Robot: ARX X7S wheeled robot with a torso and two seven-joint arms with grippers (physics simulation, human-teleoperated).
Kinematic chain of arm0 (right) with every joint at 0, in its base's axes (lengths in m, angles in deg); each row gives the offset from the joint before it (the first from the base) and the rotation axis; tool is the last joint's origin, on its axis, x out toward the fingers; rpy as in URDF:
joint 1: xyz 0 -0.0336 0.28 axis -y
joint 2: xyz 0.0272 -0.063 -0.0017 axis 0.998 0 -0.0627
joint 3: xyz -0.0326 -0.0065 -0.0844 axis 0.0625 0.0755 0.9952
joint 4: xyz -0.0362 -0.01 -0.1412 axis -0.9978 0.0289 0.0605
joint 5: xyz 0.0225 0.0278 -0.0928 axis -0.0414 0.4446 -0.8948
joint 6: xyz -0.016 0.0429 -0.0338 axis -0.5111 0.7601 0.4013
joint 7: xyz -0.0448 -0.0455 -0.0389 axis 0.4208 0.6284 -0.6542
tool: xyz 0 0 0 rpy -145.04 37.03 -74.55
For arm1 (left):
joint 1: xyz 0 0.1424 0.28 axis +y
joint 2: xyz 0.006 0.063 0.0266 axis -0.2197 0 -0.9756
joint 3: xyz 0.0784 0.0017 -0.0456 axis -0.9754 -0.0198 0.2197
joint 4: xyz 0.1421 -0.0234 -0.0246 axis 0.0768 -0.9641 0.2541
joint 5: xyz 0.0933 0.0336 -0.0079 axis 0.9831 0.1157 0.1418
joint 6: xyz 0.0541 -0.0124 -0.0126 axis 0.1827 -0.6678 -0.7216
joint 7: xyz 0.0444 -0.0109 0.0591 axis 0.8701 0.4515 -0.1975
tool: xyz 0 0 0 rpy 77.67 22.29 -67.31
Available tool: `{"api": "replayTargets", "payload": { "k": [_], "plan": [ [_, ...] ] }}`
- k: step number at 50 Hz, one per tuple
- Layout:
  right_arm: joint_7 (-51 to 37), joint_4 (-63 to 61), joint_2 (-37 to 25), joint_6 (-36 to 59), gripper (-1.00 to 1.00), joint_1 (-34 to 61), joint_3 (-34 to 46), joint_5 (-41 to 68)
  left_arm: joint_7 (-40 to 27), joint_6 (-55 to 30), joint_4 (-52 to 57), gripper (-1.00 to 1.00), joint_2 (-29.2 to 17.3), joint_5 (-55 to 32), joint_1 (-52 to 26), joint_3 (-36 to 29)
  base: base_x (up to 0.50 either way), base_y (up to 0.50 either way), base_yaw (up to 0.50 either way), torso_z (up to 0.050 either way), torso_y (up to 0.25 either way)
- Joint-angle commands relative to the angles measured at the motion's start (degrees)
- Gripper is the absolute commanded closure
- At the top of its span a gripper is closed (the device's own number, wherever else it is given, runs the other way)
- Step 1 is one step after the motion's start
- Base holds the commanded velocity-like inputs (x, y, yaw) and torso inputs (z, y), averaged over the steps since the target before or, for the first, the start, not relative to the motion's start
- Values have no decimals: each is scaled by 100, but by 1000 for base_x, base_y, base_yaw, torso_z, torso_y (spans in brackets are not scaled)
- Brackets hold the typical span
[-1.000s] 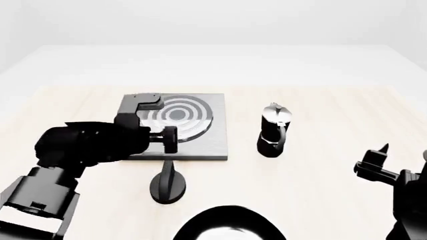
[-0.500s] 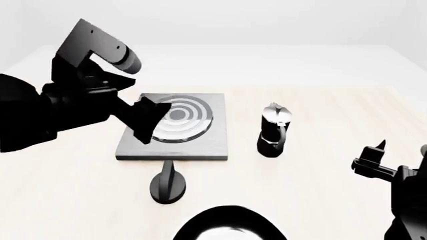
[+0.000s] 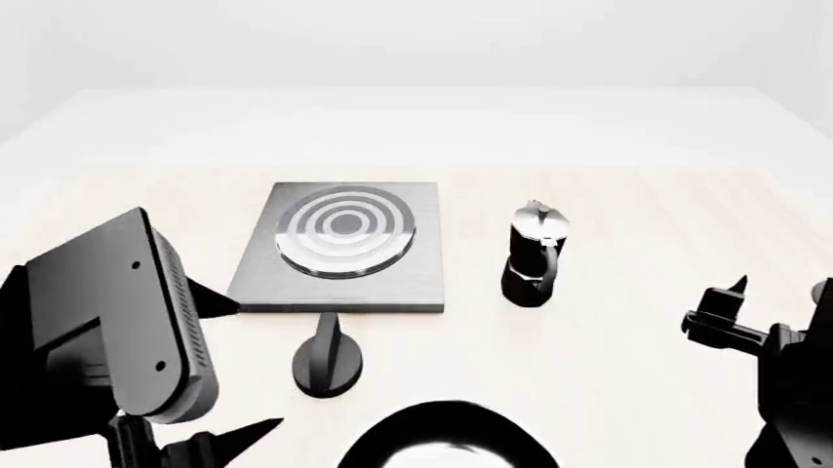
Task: Turn on the stove and put the frying pan on it.
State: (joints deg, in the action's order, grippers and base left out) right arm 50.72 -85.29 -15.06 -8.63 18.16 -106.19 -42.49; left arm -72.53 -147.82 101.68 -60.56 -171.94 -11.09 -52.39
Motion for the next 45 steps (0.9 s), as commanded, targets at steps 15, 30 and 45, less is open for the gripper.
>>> {"api": "replayTargets", "payload": {
  "k": [15,30,45],
  "plan": [
    [-80,-29,-34,122,-100,52,72,3,-112,198,1019,-100,-1057,-597,470,-664,0,0,0,0,0],
    [-125,-23,-45,156,-100,54,43,17,450,476,1122,-100,-1300,625,1560,-807,0,0,0,0,0],
    [-142,58,-27,53,-100,0,37,17,728,480,939,-100,-1218,1567,2030,-1087,0,0,0,0,0]
  ]
}}
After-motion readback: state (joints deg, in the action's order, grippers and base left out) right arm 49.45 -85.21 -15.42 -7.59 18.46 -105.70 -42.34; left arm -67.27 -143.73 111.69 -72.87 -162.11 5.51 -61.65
